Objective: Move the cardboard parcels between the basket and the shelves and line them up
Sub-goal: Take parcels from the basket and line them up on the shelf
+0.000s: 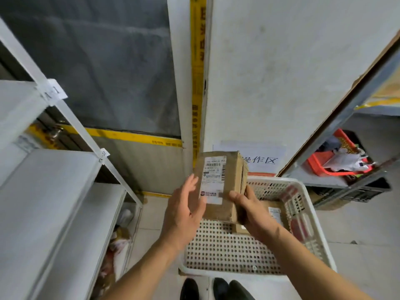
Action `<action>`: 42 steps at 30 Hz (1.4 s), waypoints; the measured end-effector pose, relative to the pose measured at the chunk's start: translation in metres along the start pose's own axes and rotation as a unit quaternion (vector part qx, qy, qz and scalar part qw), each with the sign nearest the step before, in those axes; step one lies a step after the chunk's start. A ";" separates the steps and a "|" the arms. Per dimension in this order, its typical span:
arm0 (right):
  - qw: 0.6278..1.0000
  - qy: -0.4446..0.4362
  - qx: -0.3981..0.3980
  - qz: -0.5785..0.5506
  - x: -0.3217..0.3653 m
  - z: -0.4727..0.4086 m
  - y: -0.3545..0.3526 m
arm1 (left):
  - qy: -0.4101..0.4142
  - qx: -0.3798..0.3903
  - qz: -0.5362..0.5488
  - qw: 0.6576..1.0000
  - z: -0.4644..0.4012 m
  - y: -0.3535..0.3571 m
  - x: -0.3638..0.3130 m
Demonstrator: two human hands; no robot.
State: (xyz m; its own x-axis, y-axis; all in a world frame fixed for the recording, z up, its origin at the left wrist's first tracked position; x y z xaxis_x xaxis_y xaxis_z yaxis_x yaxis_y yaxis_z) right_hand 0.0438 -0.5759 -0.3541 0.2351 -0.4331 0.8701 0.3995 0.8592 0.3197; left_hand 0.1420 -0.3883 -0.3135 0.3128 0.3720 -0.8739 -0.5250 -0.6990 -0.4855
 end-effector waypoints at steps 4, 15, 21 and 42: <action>0.993 0.041 0.107 -0.022 0.006 -0.007 0.011 | -0.160 0.044 0.063 0.984 -0.003 -0.021 0.025; 0.944 0.007 0.252 0.215 0.029 -0.018 0.075 | -0.216 -0.127 0.143 0.957 0.072 -0.053 0.015; 0.918 0.007 0.304 0.255 0.010 -0.006 0.144 | -0.211 -0.257 0.126 0.935 0.143 -0.099 0.006; 0.756 -0.168 0.553 0.306 -0.032 0.241 0.511 | -0.117 -0.544 0.031 0.830 0.511 -0.311 -0.057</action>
State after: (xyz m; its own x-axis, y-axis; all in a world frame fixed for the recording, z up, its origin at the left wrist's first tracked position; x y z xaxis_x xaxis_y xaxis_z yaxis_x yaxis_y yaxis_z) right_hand 0.0272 -0.0574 -0.1279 -0.2373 0.0723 0.9687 -0.7221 0.6540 -0.2257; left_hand -0.1170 0.1204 -0.1246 0.0831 0.3347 -0.9387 0.5319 -0.8114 -0.2422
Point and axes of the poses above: each hand's wrist, its own z-axis away from the middle knuckle, its own y-axis out of the palm, x = y × z, the point moved 5 cm from there along -z, towards the middle knuckle, and after that the axes turned 5 degrees about x, right-handed, at the moved point
